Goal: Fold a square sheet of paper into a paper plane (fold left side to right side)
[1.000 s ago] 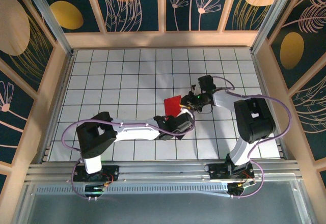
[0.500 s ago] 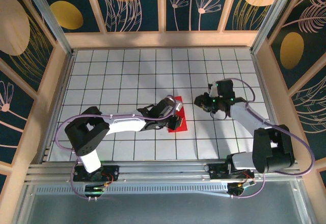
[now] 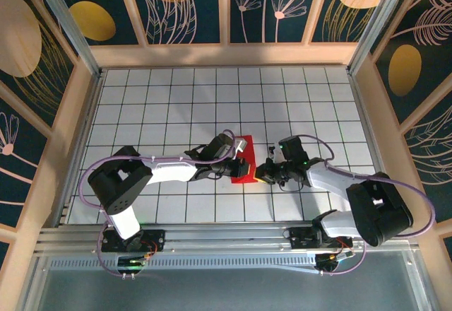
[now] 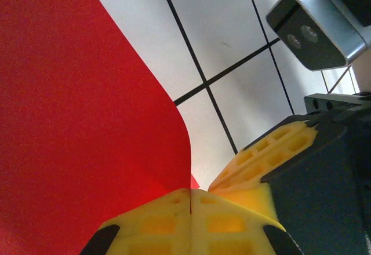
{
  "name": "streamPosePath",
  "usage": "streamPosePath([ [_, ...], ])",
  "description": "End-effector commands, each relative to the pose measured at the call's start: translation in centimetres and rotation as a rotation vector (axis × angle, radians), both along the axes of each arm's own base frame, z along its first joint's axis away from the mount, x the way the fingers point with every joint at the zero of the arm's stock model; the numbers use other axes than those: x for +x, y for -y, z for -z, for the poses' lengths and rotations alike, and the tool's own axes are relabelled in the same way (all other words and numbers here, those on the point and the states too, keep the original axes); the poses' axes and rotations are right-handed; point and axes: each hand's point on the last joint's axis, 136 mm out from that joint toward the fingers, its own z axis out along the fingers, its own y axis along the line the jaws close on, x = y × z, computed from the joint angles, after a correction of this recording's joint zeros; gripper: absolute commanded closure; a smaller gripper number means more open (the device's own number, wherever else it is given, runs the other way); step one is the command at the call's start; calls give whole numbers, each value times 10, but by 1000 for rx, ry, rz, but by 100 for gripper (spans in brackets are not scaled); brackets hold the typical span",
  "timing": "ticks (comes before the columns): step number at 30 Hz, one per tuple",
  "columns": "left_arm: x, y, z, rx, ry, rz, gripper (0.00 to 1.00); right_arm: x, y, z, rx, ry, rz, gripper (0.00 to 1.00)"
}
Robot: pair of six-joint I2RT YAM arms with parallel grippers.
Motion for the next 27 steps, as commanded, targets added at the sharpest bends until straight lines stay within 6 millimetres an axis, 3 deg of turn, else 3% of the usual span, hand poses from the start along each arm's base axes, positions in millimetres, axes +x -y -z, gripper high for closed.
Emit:
streamPosePath([
  [1,-1,0,2,-11,-12,-4,100,5,-4,4,0,8,24,100],
  [14,-3,-9,13,39,-12,-7,100,-11,13,38,-150,-86,13,100],
  [27,3,-32,32,169,34,-4,100,-16,24,49,-227,-114,11,100],
])
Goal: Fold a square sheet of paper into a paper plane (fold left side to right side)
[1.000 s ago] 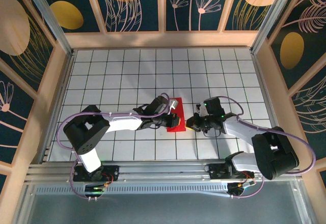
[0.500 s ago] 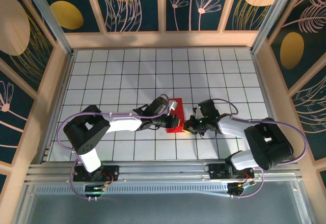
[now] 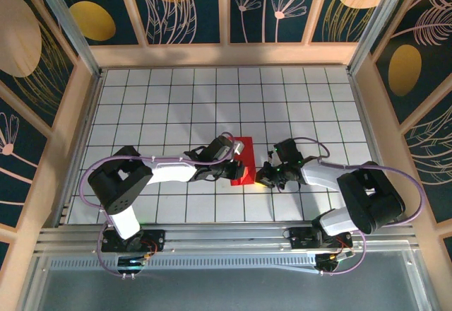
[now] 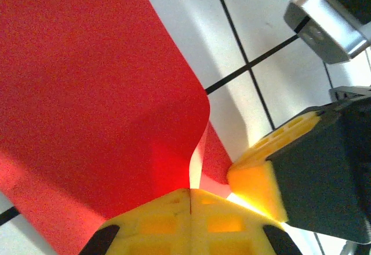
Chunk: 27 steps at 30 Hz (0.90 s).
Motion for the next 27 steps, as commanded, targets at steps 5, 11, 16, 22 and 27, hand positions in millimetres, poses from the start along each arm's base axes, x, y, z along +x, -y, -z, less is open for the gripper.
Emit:
streamPosePath([
  [5,8,-20,20,99,20,-4,100,-11,15,18,-106,-47,-1,100],
  [11,18,-25,20,128,45,-11,100,-12,15,18,-108,-50,-1,100],
  [16,25,-28,20,138,60,-23,100,-12,15,18,-107,-51,-2,100],
  [22,34,-31,19,152,84,-47,100,-11,14,18,-106,-54,-3,100],
  [27,36,-31,20,156,84,-50,100,-10,13,17,-102,-52,-4,100],
])
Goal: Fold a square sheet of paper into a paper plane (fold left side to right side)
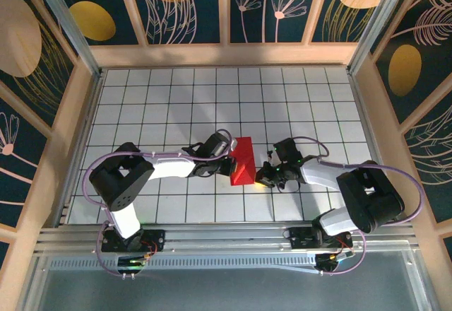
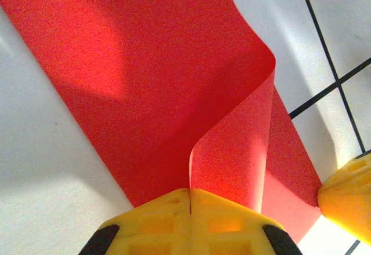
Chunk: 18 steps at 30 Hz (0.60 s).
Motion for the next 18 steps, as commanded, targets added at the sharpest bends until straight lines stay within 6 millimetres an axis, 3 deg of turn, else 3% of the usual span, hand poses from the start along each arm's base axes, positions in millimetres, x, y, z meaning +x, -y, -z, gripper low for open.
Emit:
streamPosePath([
  [1,8,-2,3,28,15,-5,100,-10,14,17,-96,-53,10,100],
  [18,11,-8,8,65,25,-25,100,-11,14,18,-96,-53,11,100],
])
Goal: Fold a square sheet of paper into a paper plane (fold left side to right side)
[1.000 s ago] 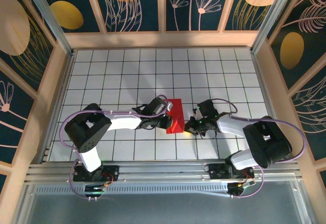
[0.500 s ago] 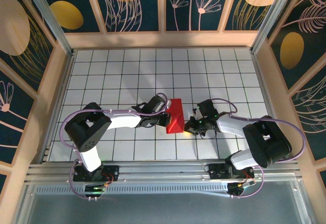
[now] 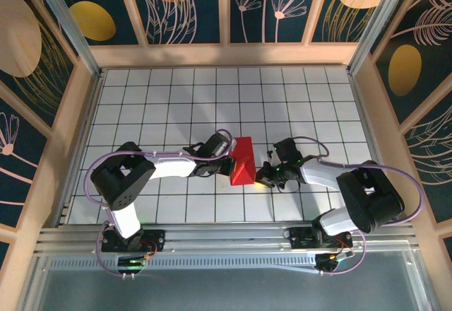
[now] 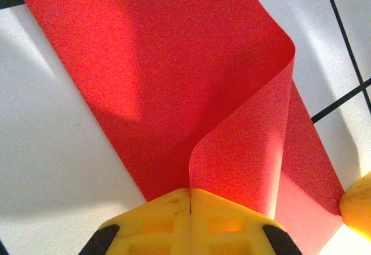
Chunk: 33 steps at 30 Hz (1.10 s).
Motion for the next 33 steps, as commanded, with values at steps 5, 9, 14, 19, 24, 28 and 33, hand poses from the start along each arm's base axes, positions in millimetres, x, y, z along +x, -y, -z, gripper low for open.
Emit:
streamPosePath([
  [5,8,-2,3,29,13,-3,100,-11,14,18,-95,-53,14,100],
  [9,9,-1,2,27,17,1,100,-11,14,19,-96,-54,13,100],
  [14,9,0,3,28,14,3,100,-12,15,19,-96,-56,14,100],
  [19,10,0,5,36,15,1,100,-12,15,19,-95,-58,14,100],
  [24,11,-1,7,44,14,-1,100,-12,14,20,-95,-59,13,100],
  [28,11,-2,6,45,18,-3,100,-13,15,20,-95,-61,13,100],
  [33,9,-3,8,51,16,1,100,-13,14,20,-95,-62,13,100],
])
